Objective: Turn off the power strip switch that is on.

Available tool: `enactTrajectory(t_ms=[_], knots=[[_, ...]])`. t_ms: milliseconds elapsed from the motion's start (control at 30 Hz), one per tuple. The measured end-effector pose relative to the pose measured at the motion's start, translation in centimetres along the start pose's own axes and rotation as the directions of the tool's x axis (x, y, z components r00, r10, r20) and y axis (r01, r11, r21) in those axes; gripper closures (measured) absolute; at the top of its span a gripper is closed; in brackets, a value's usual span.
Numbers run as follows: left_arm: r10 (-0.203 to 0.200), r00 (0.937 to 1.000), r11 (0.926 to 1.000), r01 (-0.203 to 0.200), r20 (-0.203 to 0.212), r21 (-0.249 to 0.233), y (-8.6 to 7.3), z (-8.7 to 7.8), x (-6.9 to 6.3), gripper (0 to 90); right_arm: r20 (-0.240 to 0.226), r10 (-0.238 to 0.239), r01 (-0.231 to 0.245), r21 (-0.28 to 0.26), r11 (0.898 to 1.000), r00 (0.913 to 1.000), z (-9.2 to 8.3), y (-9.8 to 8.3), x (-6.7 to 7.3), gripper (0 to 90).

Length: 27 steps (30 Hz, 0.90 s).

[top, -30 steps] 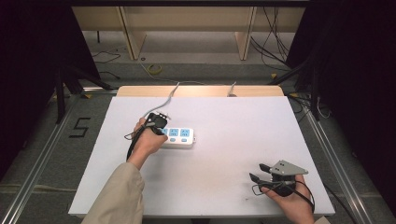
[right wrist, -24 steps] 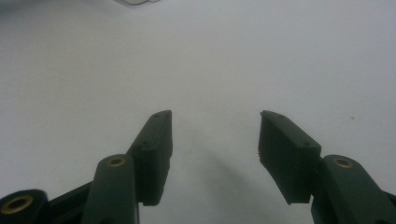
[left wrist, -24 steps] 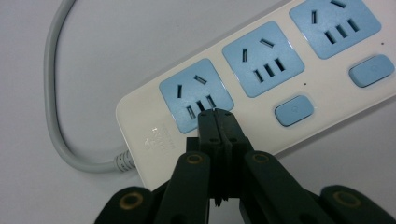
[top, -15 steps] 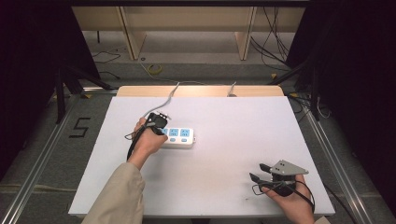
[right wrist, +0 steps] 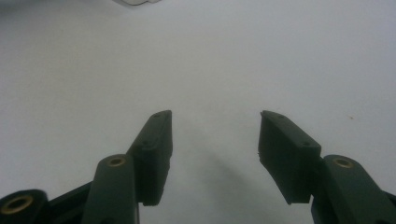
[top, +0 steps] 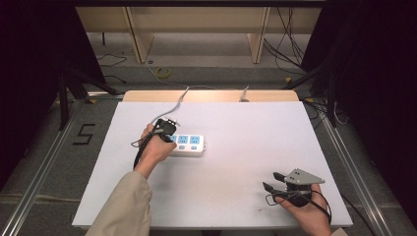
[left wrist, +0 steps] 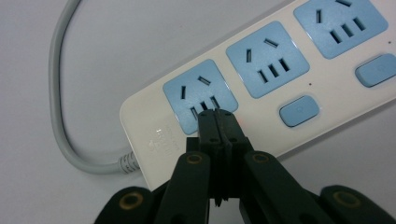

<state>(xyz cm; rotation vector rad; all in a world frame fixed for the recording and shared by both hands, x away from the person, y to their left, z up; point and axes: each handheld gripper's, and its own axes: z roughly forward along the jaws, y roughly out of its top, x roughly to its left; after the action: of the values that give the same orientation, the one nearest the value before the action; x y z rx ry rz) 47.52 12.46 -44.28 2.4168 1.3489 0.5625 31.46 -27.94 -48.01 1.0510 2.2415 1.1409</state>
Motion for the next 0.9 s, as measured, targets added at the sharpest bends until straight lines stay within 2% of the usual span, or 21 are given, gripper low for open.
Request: enactTrajectory(t_ms=[600, 900], knots=[[0.0, 1.0, 1.0, 0.0, 0.002, -0.008, -0.1, -0.3, 0.2, 89.8, 0.001, 0.002, -0.002, -0.002, 1.0, 1.0, 0.0, 0.0, 0.0, 45.7], [-0.006, 1.0, 0.9984, 0.006, 0.004, -0.057, -0.3, -1.1, 0.2, 89.6, 0.005, 0.005, -0.005, -0.004, 1.0, 1.0, -0.1, 0.0, -0.1, 45.7]])
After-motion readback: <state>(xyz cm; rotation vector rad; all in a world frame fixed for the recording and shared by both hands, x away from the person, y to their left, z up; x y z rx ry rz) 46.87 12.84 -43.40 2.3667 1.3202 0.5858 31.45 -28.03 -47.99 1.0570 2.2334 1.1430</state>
